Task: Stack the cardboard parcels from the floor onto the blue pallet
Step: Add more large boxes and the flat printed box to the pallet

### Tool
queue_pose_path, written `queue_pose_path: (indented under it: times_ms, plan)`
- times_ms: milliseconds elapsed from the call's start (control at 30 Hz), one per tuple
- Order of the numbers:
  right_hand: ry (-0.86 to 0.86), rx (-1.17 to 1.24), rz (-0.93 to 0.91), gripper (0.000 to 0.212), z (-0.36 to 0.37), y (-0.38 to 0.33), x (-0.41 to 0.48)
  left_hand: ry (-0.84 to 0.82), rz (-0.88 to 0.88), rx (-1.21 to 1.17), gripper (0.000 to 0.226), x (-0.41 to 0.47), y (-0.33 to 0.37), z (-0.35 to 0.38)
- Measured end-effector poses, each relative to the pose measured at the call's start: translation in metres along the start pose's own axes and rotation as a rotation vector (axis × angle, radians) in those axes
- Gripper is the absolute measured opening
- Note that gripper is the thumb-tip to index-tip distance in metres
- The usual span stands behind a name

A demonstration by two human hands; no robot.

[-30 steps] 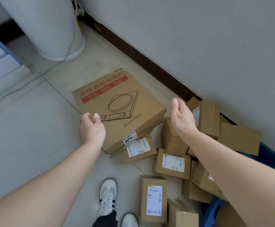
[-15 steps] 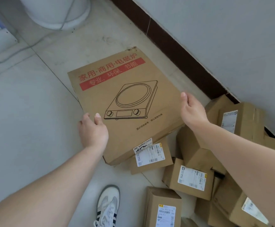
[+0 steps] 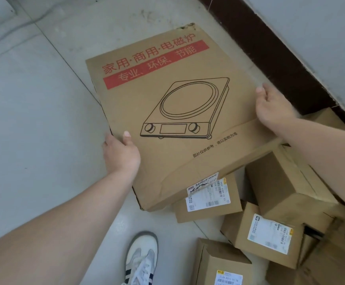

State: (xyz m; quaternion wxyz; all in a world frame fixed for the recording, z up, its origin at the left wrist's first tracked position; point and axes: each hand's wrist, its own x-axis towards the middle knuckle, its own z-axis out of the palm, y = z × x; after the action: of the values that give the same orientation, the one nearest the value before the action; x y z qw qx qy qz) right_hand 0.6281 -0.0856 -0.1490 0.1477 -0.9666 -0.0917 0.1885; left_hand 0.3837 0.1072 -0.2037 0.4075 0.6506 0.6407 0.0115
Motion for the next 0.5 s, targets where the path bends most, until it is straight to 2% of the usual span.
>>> queue_pose_path:
  times_ms: [167,333,500]
  plan:
    - [-0.005,0.055,0.059,0.047,0.017,0.004,0.009,-0.005,0.003,-0.086,0.048,0.001,0.003,0.004]
    - [0.096,-0.054,0.087,0.051,0.019,0.011,-0.007,0.036,-0.012,-0.078,0.045,-0.011,0.007,-0.008]
    - [0.167,-0.027,0.145,0.045,-0.001,0.019,-0.040,0.066,0.056,-0.069,0.039,-0.029,0.013,-0.028]
